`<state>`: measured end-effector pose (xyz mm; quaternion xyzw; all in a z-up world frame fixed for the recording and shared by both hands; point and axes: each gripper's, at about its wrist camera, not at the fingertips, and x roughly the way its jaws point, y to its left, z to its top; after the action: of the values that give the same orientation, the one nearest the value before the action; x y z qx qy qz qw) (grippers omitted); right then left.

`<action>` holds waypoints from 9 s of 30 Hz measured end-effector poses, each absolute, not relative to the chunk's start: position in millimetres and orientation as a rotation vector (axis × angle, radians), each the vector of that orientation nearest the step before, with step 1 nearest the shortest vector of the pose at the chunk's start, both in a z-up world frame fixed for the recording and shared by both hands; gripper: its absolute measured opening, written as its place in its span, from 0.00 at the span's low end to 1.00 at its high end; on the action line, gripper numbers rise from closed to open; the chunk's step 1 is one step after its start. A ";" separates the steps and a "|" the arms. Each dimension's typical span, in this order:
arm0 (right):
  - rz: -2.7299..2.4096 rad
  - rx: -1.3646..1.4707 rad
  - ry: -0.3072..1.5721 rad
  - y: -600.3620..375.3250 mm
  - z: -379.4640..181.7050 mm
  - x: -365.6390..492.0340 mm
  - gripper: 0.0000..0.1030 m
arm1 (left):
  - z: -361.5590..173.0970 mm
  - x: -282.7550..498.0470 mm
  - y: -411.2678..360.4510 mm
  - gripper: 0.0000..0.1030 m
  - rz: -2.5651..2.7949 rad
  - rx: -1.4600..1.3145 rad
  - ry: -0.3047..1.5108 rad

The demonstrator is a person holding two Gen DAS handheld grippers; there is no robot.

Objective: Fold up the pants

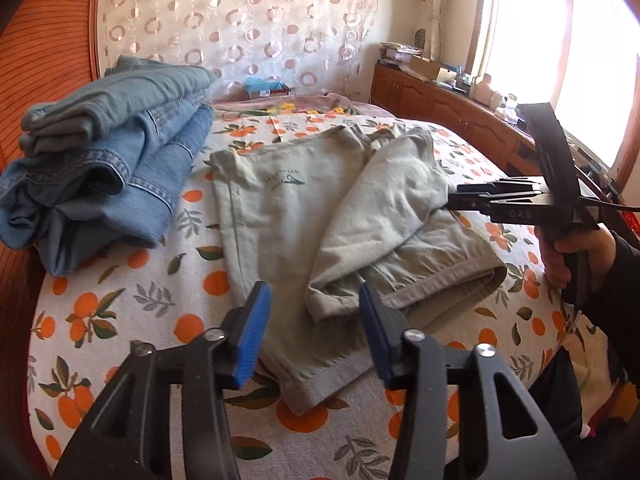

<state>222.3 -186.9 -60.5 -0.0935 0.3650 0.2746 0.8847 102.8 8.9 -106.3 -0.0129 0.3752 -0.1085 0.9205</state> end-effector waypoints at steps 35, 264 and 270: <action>0.789 -0.223 0.519 -62.8 2.6 261.5 0.04 | -106.6 61.0 26.8 0.07 -0.260 -0.167 0.750; 0.645 -0.062 0.710 -168.3 -69.6 347.7 0.31 | -89.8 252.8 24.8 0.33 -0.159 -0.014 0.828; 0.662 -0.100 0.713 -183.8 -69.7 312.9 0.31 | -89.4 218.2 25.1 0.35 -0.204 0.015 0.824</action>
<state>312.9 -183.8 -69.7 -0.0478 0.3423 0.3179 0.8829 218.2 25.1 -89.4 0.0074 0.3997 -0.0991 0.9112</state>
